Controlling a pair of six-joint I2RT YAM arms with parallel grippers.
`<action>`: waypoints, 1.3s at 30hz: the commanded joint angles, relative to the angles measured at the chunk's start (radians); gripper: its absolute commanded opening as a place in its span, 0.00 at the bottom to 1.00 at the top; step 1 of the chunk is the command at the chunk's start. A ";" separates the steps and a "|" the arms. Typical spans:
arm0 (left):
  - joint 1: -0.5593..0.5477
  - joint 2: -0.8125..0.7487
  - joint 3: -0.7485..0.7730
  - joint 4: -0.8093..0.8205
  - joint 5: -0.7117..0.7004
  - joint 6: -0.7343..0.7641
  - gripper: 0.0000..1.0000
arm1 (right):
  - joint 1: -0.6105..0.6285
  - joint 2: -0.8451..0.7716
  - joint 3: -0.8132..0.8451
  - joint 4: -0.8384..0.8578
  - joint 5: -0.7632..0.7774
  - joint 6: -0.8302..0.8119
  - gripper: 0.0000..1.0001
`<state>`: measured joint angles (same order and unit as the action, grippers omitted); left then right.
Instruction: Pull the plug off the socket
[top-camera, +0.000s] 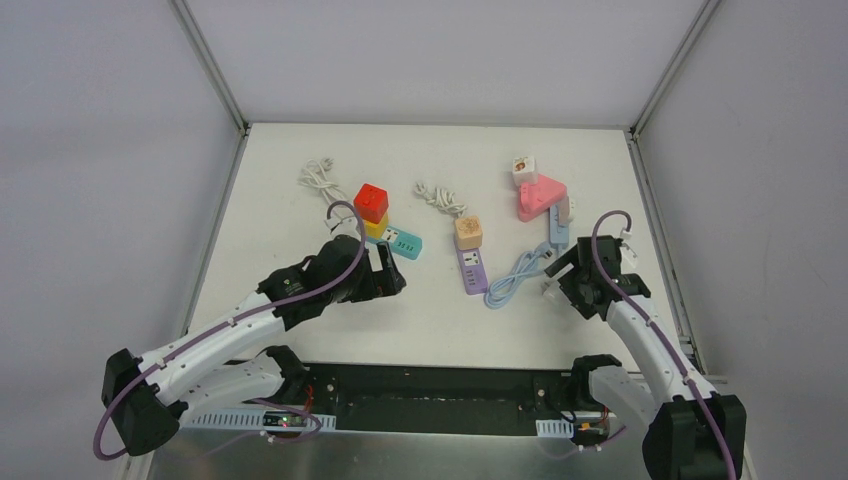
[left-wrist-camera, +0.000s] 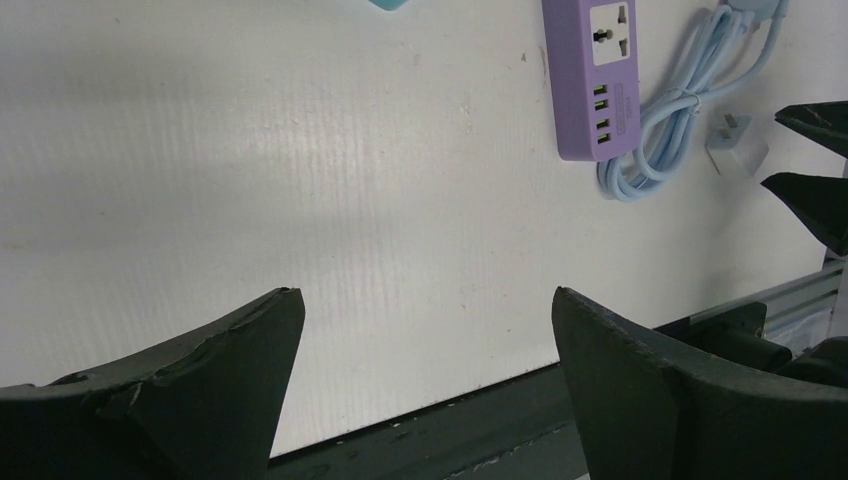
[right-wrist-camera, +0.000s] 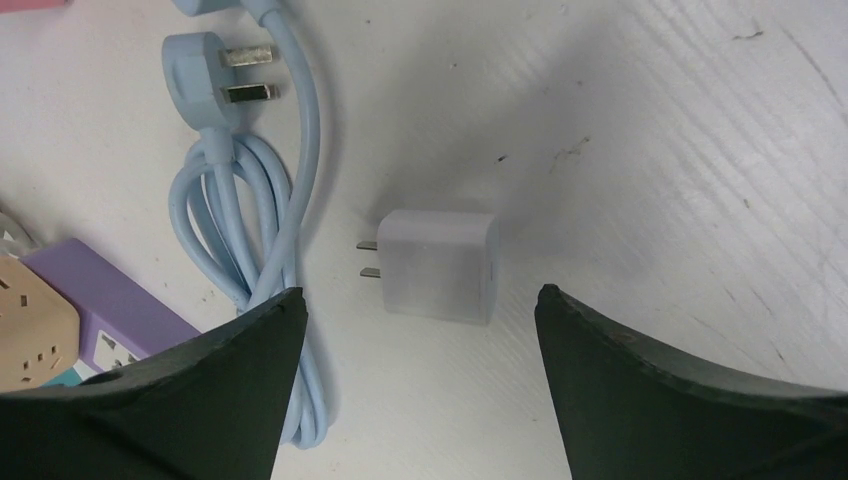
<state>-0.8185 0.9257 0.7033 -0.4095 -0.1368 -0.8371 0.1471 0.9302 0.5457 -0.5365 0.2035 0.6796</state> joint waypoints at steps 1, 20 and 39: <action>-0.004 -0.070 -0.007 -0.087 -0.070 0.035 0.99 | -0.004 -0.054 0.077 -0.010 -0.019 -0.054 0.89; -0.002 -0.242 -0.060 -0.050 -0.118 0.122 0.99 | 0.480 0.117 0.299 0.146 -0.050 -0.122 1.00; -0.001 0.004 -0.158 0.319 -0.033 -0.120 0.96 | 0.552 0.672 0.622 0.268 0.068 -0.549 1.00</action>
<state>-0.8181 0.8776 0.5385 -0.2001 -0.2176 -0.8822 0.6945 1.5459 1.0809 -0.3367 0.2562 0.2684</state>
